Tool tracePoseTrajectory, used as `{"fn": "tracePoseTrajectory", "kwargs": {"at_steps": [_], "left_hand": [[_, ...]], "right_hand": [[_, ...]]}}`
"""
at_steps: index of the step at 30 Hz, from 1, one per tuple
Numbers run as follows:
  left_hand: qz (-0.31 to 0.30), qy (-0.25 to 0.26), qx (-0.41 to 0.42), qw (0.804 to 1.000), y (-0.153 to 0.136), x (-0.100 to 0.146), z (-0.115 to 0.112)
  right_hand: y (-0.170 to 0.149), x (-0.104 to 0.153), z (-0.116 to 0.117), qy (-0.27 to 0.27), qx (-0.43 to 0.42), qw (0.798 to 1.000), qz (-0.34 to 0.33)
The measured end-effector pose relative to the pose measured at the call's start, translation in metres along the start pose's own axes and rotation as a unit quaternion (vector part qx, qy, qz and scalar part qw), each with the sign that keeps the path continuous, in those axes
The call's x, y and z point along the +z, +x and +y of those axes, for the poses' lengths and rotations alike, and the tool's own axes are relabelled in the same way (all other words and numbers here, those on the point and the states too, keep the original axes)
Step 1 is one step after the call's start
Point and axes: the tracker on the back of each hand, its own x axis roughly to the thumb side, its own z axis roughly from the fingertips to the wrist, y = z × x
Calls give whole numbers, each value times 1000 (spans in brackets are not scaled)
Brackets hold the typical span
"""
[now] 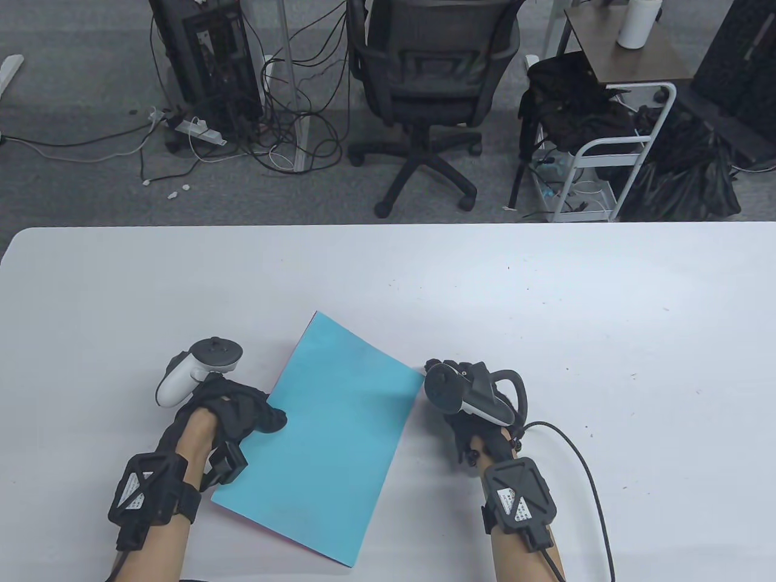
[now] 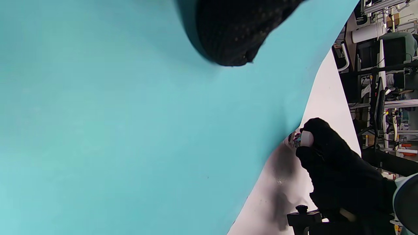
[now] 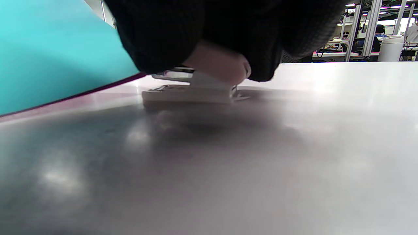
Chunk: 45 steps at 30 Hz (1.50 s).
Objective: Push down lever to staple documents
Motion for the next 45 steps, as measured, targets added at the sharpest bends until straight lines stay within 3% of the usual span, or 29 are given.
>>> {"fn": "tracePoseTrajectory", "kwargs": {"at_steps": [18, 30, 45], "left_hand": [[31, 8, -43, 999, 10, -8, -8], [78, 113, -167, 976, 29, -16, -21], [37, 195, -194, 961, 28, -26, -31]], "right_hand": [[0, 0, 0, 3, -3, 1000, 2], [-1, 0, 1, 7, -11, 1000, 3], [-1, 0, 1, 15, -17, 1000, 5]]}}
